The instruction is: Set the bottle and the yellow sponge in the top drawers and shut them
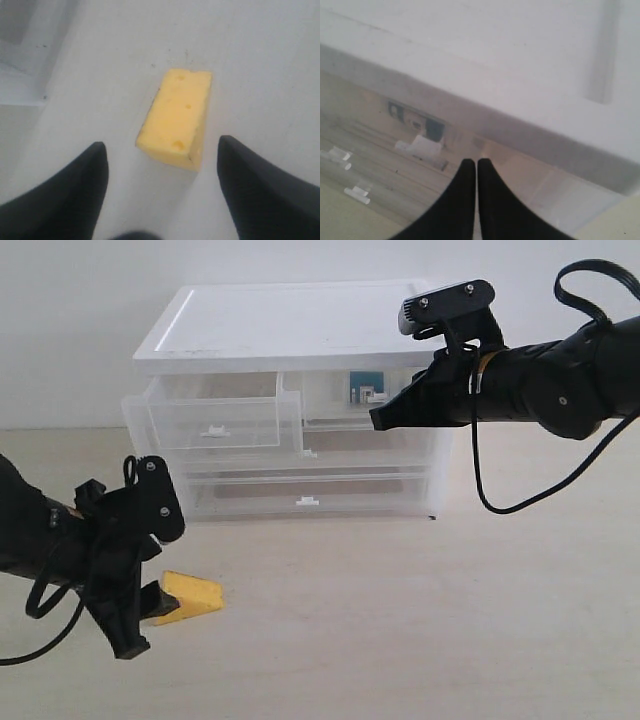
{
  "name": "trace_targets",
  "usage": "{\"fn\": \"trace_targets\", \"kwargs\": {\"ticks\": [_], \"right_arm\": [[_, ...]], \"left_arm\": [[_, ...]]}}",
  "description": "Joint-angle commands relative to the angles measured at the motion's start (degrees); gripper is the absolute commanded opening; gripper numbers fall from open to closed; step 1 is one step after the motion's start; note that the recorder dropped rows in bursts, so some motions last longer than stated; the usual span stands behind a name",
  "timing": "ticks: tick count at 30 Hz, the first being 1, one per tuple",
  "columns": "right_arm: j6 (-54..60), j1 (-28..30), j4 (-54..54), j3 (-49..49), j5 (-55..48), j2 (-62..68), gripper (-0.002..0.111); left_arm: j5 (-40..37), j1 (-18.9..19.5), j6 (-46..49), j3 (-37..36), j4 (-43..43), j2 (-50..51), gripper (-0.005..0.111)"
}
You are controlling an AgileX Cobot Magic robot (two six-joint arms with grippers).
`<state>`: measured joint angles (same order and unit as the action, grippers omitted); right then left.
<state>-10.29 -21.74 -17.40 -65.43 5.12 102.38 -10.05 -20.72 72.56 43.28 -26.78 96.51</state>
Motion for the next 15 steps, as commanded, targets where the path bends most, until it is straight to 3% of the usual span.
{"fn": "trace_targets", "kwargs": {"ticks": [1,15], "right_arm": [[-0.1,0.6,0.3,-0.8,1.5,0.2,0.0],[-0.1,0.6,0.3,-0.8,1.5,0.2,0.0]], "left_arm": [[-0.1,0.0,0.0,0.3,-0.9,1.3,0.059],[0.2,0.0,0.0,0.3,-2.6,1.3,0.059]]}}
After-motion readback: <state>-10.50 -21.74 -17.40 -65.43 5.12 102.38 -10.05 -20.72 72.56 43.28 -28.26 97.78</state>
